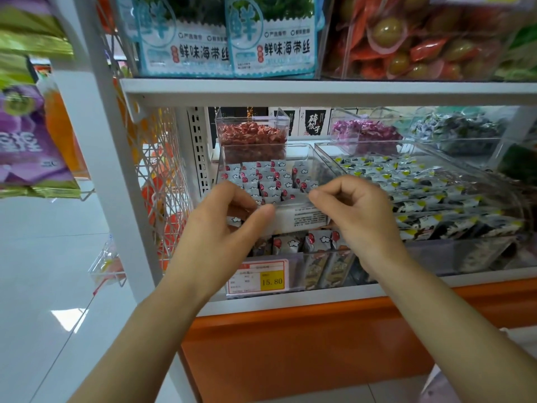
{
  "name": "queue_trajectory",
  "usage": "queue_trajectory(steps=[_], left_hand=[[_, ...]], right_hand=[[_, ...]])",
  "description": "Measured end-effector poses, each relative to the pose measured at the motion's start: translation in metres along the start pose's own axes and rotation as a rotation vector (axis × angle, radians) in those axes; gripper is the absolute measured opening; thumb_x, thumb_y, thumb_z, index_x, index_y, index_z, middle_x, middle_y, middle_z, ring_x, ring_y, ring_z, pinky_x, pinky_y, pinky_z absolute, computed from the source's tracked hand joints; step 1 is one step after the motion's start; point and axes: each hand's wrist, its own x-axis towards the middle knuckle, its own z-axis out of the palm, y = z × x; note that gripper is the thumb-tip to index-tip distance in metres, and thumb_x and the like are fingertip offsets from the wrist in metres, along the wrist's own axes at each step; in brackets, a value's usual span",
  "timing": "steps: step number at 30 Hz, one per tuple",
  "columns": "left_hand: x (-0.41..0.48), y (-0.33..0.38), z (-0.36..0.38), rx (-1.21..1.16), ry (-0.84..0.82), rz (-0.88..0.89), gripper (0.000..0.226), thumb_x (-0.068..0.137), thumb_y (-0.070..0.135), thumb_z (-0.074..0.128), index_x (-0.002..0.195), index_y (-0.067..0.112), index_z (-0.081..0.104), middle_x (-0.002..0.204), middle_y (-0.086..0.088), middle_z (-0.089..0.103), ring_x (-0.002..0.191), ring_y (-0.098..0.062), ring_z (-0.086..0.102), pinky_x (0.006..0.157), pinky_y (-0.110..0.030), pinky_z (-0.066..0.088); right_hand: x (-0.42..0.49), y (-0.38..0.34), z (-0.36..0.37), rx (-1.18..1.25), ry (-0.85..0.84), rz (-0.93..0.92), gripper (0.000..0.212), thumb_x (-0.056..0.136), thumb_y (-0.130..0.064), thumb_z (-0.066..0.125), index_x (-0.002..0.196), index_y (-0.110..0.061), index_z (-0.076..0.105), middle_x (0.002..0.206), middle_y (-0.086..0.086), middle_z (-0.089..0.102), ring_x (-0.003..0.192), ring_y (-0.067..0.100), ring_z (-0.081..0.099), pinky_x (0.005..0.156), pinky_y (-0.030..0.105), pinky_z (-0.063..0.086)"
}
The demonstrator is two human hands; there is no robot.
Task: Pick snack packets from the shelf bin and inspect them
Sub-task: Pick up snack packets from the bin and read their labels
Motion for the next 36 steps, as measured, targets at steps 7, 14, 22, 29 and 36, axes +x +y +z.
queue_trajectory(steps=[7, 14, 22, 29, 36], left_hand=[[0.009, -0.003, -0.014, 0.002, -0.085, -0.039, 0.011, 0.081, 0.027, 0.065, 0.071, 0.023, 0.069, 0.069, 0.008, 0.067, 0.066, -0.004, 0.061, 0.056, -0.014, 0.049], [0.014, -0.004, -0.029, 0.08, -0.15, 0.014, 0.011, 0.079, 0.023, 0.068, 0.07, 0.028, 0.071, 0.071, 0.017, 0.07, 0.068, 0.003, 0.063, 0.056, -0.003, 0.043], [0.011, -0.004, -0.023, 0.004, -0.22, -0.028, 0.023, 0.069, 0.049, 0.064, 0.087, 0.035, 0.062, 0.082, 0.01, 0.065, 0.074, -0.002, 0.061, 0.061, -0.014, 0.049], [0.013, -0.006, -0.021, -0.012, -0.181, -0.009, 0.024, 0.078, 0.024, 0.069, 0.093, 0.039, 0.059, 0.095, 0.012, 0.063, 0.086, -0.001, 0.06, 0.067, -0.014, 0.052], [0.013, -0.007, -0.019, -0.083, -0.143, -0.021, 0.021, 0.082, 0.02, 0.066, 0.094, 0.037, 0.061, 0.096, 0.009, 0.065, 0.084, -0.001, 0.061, 0.067, -0.017, 0.054]], right_hand=[[-0.001, -0.003, 0.003, 0.0, -0.105, -0.075, 0.012, 0.084, -0.01, 0.065, 0.074, -0.016, 0.066, 0.076, 0.003, 0.067, 0.068, 0.01, 0.062, 0.064, 0.021, 0.052], [-0.001, 0.002, 0.005, 0.067, -0.164, -0.042, 0.009, 0.083, -0.011, 0.066, 0.076, -0.016, 0.069, 0.074, -0.004, 0.069, 0.068, 0.004, 0.063, 0.062, 0.015, 0.051], [-0.003, 0.003, 0.01, 0.098, -0.071, -0.006, 0.017, 0.085, -0.015, 0.065, 0.07, -0.024, 0.066, 0.069, -0.007, 0.066, 0.069, 0.01, 0.064, 0.064, 0.027, 0.054], [0.006, -0.002, -0.005, 0.29, -0.314, 0.191, 0.014, 0.084, -0.005, 0.062, 0.072, -0.01, 0.068, 0.066, -0.004, 0.069, 0.065, 0.012, 0.069, 0.047, 0.022, 0.054], [0.015, 0.001, -0.009, 0.352, -0.376, 0.207, 0.018, 0.08, -0.004, 0.062, 0.066, -0.012, 0.07, 0.065, -0.002, 0.068, 0.06, 0.014, 0.068, 0.042, 0.022, 0.053]])
